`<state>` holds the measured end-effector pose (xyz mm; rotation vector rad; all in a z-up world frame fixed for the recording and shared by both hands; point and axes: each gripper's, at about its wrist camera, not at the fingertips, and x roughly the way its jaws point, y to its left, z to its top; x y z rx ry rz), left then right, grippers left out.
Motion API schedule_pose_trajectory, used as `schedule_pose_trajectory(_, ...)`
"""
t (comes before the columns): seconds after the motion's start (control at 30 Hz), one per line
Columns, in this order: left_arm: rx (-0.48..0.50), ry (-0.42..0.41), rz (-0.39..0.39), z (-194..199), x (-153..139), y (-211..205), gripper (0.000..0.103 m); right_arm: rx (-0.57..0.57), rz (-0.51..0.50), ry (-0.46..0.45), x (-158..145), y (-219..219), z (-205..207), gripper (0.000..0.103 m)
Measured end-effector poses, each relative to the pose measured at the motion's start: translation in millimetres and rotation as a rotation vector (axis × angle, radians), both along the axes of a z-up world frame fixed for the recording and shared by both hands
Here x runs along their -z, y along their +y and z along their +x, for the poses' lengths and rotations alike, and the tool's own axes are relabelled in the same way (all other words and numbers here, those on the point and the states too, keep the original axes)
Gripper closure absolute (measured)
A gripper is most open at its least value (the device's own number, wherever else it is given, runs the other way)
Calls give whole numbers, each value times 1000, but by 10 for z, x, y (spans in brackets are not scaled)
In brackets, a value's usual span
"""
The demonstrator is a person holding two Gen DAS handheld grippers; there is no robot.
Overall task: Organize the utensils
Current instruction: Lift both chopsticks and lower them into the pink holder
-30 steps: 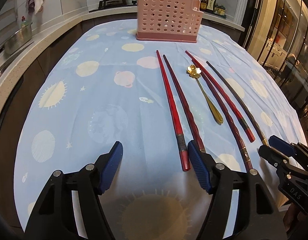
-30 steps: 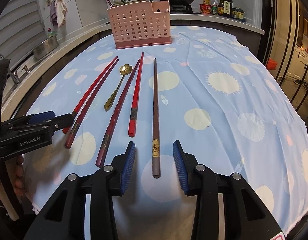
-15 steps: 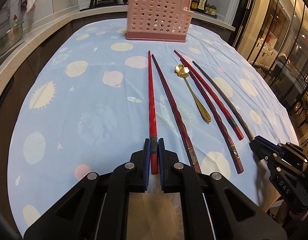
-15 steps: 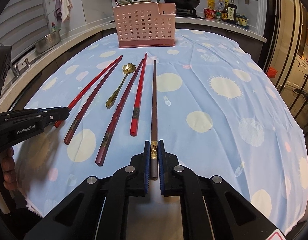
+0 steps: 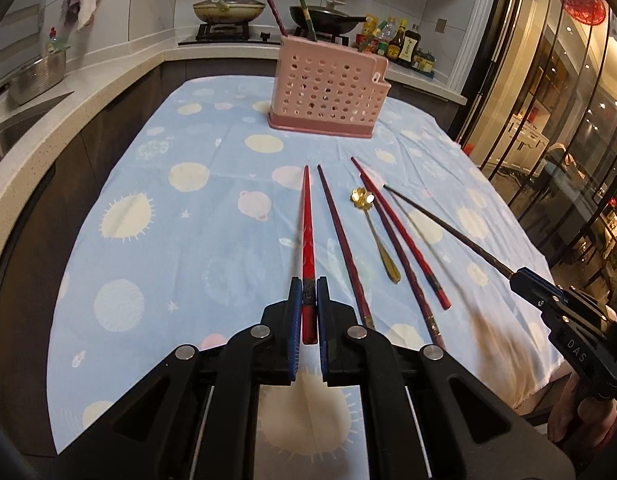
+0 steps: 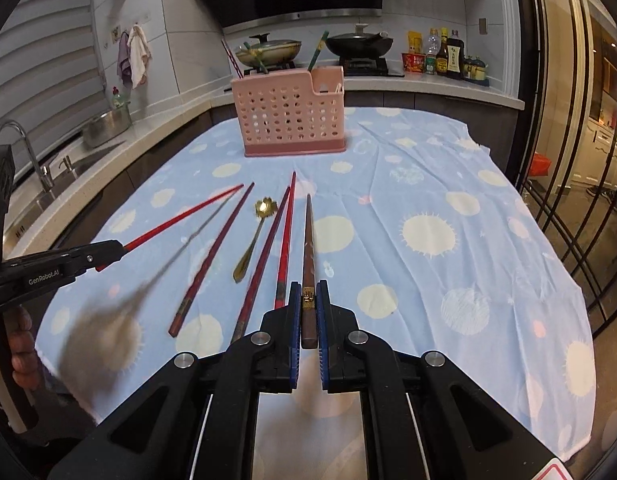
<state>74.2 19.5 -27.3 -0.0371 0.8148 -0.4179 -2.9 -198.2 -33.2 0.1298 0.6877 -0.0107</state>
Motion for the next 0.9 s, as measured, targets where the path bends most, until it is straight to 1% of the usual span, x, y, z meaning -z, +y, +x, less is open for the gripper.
schedule_pose_trajectory(0.13,2,-71,-19,22,-277,19,96,4,35,-70,-294,-110,37,96)
schedule_pose_trajectory(0.23,3,-121,-26,82,-471,12,96,6,41,-115,-491,-173,96,96)
schedule_pose_trajectory(0.47,1,-247,-26,303,-936,-77,96,0,62,-209,-909,-318,329,96)
schedule_pose_trajectory(0.63,-13,-319,-16,537,-1240,-140,96,-4,55,-250,-1122,-383,585,96)
schedule_pose_trajectory(0.8,-9,-376,-16,805,-1520,-249,96,-20,74,-286,-1332,-423,887,96)
schedule_pose_trajectory(0.9,-8,-411,-19,940,-1675,-316,96,-23,58,-322,-1497,-416,1068,96)
